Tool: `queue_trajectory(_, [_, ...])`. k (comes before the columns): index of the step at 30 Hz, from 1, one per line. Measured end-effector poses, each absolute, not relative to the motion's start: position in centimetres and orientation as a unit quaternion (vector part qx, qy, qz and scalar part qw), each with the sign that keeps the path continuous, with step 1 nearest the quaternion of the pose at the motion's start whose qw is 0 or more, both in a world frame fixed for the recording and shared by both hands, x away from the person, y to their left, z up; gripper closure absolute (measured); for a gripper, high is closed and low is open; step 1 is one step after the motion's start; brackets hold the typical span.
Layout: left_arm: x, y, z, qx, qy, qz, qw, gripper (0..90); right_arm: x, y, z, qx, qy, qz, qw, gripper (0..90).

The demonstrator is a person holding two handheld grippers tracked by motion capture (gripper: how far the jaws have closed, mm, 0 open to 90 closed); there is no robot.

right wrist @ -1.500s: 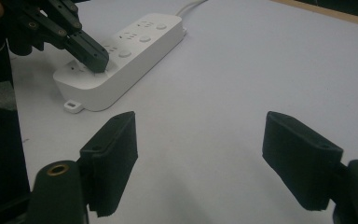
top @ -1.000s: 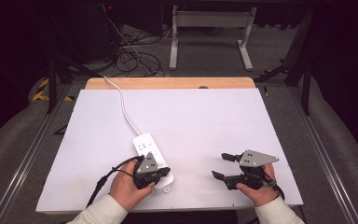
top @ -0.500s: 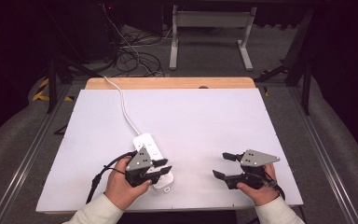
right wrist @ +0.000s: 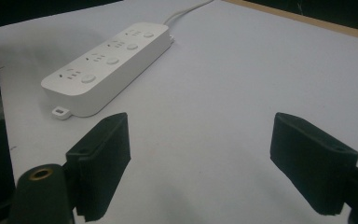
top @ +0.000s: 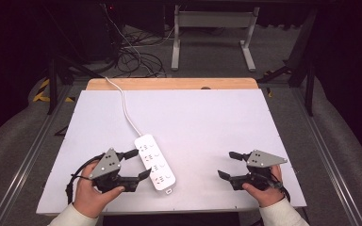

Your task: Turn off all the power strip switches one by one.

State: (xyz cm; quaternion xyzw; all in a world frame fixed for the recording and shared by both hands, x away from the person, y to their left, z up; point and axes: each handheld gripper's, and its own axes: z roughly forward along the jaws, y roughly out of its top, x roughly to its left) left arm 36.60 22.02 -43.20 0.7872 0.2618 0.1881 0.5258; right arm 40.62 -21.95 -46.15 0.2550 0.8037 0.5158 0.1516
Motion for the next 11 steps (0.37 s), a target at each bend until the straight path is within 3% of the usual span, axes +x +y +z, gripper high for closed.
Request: queue_trajectory(11, [35.4, 27.3, -45.4, 0.775, 0.307, 0.189, 0.519, 24.5, 40.7, -22.3, -46.2, 0.258, 0.802, 0.517, 0.155, 16.1])
